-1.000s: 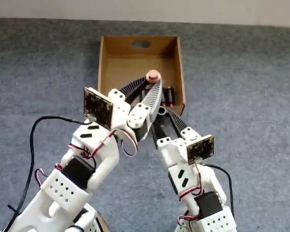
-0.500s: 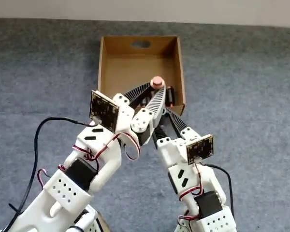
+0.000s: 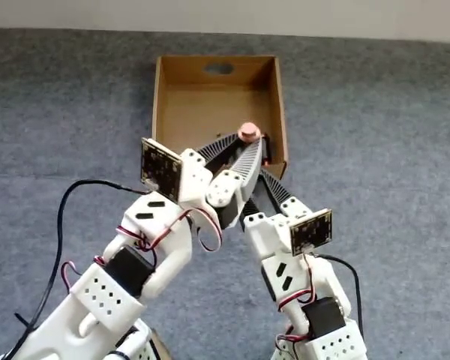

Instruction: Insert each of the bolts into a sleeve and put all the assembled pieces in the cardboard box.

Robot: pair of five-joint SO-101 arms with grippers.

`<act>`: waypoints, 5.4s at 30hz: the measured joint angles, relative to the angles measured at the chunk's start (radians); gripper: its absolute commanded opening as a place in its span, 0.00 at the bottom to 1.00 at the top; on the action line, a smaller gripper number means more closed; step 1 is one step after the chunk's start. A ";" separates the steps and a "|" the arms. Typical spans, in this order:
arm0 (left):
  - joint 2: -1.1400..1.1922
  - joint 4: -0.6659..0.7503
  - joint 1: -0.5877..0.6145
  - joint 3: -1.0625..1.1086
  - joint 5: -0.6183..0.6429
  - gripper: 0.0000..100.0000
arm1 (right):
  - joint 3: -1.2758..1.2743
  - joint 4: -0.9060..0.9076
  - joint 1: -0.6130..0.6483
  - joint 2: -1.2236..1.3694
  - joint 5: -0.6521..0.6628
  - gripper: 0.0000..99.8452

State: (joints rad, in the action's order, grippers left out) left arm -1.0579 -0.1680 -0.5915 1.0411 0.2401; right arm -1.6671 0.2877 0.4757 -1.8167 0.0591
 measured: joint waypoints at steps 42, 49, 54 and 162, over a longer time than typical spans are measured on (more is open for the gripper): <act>-0.364 -0.667 0.092 -0.104 0.000 0.00 | -0.002 0.000 0.003 0.002 0.000 0.01; -0.572 -0.671 0.480 0.011 0.000 0.01 | -0.006 0.002 0.003 0.002 0.000 0.01; -0.669 -0.658 0.718 0.354 0.002 0.01 | 0.015 0.127 0.003 0.002 0.000 0.01; -0.747 -0.763 0.813 0.638 0.002 0.01 | 3.227 1.461 0.011 2.519 -0.233 0.01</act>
State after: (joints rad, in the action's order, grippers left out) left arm -1.8052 -0.9306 0.2217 1.6794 0.2417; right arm 1.5597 1.7484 0.4864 0.7027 -0.1741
